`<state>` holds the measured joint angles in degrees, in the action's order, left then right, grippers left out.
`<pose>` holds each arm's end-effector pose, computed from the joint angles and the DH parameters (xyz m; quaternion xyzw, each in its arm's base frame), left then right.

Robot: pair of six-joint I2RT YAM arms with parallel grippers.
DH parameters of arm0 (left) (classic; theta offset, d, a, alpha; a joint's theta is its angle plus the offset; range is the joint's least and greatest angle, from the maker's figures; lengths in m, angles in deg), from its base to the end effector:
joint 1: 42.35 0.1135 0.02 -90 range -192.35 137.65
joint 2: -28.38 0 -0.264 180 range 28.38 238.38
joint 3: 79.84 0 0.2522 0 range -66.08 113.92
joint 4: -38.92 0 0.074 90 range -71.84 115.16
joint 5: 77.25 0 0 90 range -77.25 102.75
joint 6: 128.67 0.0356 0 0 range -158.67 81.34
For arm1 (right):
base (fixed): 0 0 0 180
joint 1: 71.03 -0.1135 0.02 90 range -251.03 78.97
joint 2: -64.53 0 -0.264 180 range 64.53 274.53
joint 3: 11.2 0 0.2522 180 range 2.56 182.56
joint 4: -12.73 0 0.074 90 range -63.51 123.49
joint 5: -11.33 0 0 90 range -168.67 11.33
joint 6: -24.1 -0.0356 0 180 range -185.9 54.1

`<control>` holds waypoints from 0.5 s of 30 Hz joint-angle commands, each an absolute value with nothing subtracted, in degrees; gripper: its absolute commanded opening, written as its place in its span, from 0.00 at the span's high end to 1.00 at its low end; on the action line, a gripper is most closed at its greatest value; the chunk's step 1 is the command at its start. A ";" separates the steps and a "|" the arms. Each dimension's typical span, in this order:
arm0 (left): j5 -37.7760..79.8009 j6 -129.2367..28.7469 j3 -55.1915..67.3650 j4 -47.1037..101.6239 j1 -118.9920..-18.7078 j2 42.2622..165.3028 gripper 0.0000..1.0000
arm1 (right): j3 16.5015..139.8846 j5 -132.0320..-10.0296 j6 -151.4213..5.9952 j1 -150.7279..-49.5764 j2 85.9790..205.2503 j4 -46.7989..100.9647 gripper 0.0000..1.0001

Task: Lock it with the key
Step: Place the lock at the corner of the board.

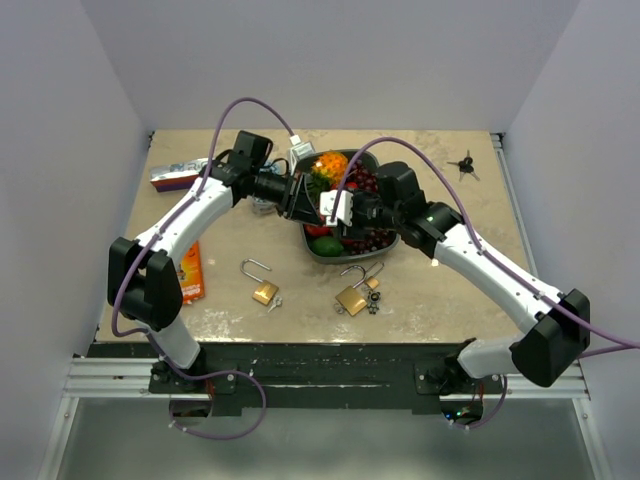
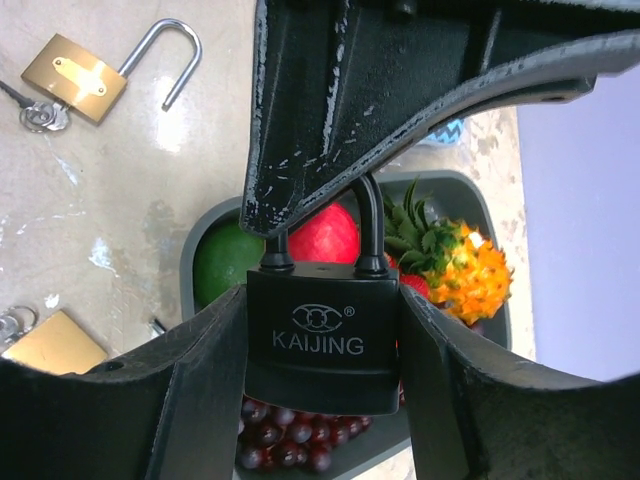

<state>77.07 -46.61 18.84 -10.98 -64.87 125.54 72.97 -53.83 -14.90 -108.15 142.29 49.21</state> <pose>0.3243 -0.1692 0.3153 0.2880 0.7609 -0.5591 0.1595 0.2355 0.1970 0.3464 -0.6656 0.5333 0.1260 0.5067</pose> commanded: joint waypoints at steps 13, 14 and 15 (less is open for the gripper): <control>69.21 -49.12 24.36 1.24 -52.91 120.49 0.01 | 77.96 -50.02 -38.88 -89.52 144.41 47.84 1.00; 65.87 -50.60 24.27 2.38 -52.38 119.96 0.01 | 78.67 -50.80 -40.83 -87.66 145.47 47.58 1.00; 62.18 -51.05 24.79 3.09 -52.02 119.78 0.01 | 80.06 -51.77 -42.85 -85.72 146.70 47.06 1.00</control>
<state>73.09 -47.72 21.57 -4.49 -55.02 124.16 73.95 -51.86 -31.88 -93.24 143.60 50.89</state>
